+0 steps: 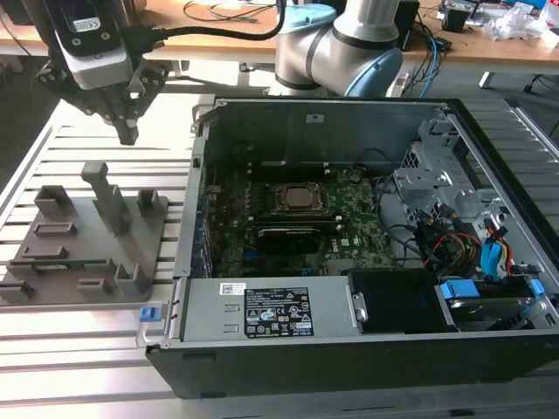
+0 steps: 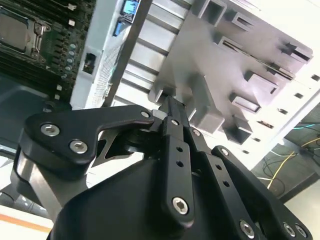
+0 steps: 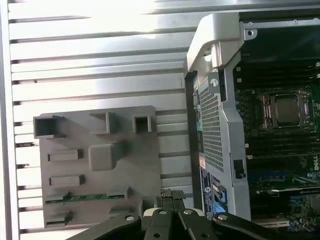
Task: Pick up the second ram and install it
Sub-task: 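Reach for the second ram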
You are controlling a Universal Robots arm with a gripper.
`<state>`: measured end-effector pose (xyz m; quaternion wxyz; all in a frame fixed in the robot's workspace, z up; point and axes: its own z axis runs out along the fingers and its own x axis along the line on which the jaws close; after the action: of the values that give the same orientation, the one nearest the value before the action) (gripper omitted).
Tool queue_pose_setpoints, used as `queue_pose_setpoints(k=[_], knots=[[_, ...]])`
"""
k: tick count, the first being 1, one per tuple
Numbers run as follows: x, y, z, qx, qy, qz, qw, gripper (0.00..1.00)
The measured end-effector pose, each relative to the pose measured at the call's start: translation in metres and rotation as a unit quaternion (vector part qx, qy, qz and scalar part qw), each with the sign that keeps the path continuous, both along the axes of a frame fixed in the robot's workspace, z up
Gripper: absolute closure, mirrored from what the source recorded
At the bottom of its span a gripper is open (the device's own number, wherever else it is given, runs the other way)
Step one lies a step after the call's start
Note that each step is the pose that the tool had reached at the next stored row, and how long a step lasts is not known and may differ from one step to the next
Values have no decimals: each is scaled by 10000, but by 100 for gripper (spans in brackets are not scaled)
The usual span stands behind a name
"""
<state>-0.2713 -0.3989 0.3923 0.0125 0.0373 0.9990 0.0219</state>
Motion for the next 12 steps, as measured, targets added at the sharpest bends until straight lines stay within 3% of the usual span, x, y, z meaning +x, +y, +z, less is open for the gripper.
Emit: queue_pose_setpoints(k=[2, 5, 12], knots=[[-117, 1, -1, 0, 0, -2, 10000, 89], [-392, 0, -3, 0, -1, -1, 10000, 89], [-790, 0, -9, 0, -1, 0, 10000, 89]])
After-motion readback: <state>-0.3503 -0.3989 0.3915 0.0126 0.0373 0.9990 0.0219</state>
